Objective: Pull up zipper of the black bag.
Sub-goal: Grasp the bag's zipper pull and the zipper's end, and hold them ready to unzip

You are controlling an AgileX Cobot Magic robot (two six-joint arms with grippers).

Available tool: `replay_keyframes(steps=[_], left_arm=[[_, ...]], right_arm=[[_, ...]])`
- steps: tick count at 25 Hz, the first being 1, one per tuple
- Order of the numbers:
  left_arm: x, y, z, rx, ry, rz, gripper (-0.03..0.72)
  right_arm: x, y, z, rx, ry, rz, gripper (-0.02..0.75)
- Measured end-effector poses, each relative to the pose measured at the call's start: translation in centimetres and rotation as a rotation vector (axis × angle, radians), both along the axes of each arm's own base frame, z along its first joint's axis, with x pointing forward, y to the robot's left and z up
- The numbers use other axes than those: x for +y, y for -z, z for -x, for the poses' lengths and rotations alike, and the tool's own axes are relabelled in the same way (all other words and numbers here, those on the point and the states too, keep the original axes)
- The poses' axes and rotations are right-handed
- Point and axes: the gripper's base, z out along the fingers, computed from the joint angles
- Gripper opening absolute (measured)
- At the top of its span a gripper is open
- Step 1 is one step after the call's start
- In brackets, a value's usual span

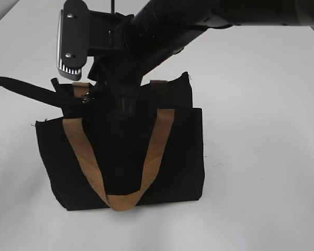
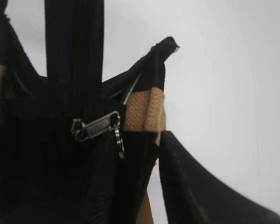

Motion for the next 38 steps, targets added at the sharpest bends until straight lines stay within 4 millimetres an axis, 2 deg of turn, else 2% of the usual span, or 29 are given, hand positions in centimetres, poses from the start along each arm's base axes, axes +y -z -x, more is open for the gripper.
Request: replay_keyframes(steps=[7,15,38], left_arm=[[0.0,0.0,0.0,-0.002,0.001,0.001,0.003],[0.0,-0.1,0.0,-0.006,0.002,0.003,0.003],[-0.2,-0.2,0.0,-0.005,-0.003,0.053,0.003]], right_arm=[[-0.2,0.2,0.4,0.033,-0.032,0.037,0.233],[-0.1,0.1,0.5,-0.019,-0.1,0.069,0.232],[0.5,0.0,1.1,-0.361,-0.524,0.248,0.232]])
